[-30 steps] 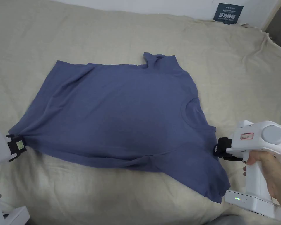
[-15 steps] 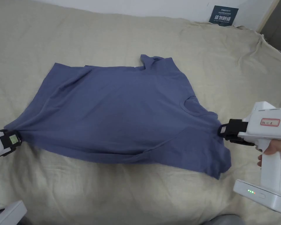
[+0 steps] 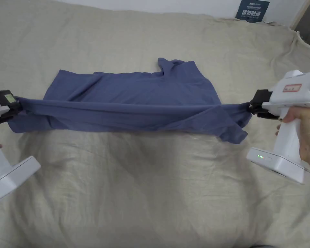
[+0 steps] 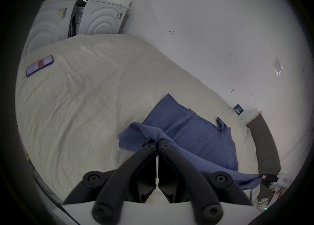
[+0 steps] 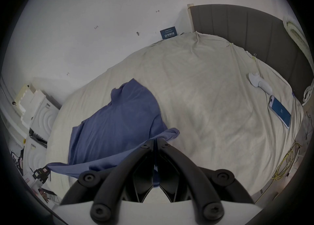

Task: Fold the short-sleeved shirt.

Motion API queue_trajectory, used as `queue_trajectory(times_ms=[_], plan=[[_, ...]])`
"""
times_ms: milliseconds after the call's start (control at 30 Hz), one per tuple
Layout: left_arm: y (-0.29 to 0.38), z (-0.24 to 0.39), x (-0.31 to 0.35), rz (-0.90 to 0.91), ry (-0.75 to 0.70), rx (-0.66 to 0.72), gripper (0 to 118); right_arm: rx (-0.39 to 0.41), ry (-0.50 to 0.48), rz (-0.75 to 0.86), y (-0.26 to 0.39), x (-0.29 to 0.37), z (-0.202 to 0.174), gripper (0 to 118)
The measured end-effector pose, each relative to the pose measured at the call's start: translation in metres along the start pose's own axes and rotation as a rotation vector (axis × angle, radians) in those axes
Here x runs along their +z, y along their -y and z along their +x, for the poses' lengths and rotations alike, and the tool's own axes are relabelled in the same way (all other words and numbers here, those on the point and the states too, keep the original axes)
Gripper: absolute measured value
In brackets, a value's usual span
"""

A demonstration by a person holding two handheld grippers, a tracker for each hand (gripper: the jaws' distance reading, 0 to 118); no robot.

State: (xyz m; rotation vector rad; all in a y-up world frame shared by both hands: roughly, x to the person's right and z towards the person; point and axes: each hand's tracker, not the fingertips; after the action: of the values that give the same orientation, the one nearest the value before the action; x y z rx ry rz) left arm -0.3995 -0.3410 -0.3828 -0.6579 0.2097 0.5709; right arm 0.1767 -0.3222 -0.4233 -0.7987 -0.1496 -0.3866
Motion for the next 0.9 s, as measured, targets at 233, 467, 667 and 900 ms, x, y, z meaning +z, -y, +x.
queue_trajectory(times_ms=[233, 467, 667, 900], plan=[[-0.017, 0.025, -0.077, -0.055, -0.081, -0.052, 0, 0.075, 0.116, 0.006, -0.025, -0.076, -0.03, 2], [-0.02, 0.035, -0.145, -0.115, -0.162, -0.159, 0, 0.108, 0.178, -0.024, -0.033, -0.146, -0.046, 2], [-0.017, 0.025, -0.183, -0.153, -0.18, -0.189, 0, 0.126, 0.207, -0.047, -0.034, -0.186, -0.053, 2], [-0.015, 0.021, -0.181, -0.14, -0.175, -0.242, 29, 0.1, 0.202, -0.07, -0.028, -0.193, -0.049, 7]])
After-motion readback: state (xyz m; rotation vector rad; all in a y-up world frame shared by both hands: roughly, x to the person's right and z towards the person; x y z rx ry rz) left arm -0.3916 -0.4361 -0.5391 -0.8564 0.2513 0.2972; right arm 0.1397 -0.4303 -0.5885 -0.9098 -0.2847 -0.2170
